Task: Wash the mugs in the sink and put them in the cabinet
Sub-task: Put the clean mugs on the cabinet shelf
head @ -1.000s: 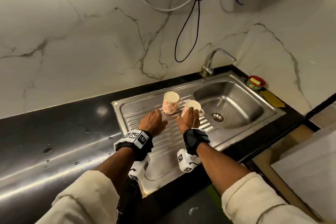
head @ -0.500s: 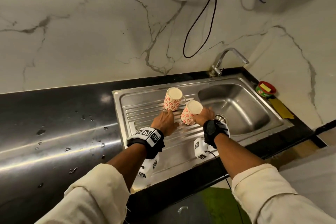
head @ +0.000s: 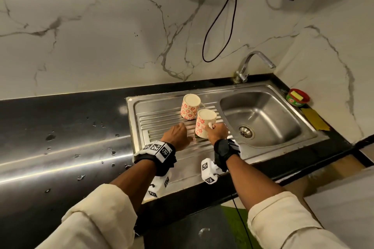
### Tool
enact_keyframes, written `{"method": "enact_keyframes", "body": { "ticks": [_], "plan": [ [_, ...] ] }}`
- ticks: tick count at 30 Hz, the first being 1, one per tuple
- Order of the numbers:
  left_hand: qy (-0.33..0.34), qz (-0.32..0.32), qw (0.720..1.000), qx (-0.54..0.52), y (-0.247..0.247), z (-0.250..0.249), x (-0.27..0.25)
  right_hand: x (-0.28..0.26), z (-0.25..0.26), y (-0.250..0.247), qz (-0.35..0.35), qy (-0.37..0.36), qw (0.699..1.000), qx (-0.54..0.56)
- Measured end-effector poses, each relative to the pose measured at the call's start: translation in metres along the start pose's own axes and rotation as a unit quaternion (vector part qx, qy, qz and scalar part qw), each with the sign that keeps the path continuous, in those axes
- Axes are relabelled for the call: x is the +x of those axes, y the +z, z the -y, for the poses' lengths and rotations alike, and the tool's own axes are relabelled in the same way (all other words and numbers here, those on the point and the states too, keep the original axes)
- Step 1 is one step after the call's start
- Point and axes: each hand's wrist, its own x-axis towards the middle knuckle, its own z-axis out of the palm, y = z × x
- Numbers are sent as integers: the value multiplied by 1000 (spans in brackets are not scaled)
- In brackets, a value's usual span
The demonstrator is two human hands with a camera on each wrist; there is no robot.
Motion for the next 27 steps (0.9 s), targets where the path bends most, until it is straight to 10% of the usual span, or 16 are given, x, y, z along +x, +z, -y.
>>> {"method": "enact_keyframes", "body": {
  "ticks": [14, 27],
  "plan": [
    [-90, -154, 983, 43, -100, 61, -90, -118, 126, 6, 19, -251, 966, 56],
    [-51, -392, 912, 108, -274, 98, -216, -247, 315, -39, -49, -479, 867, 127]
  ]
}}
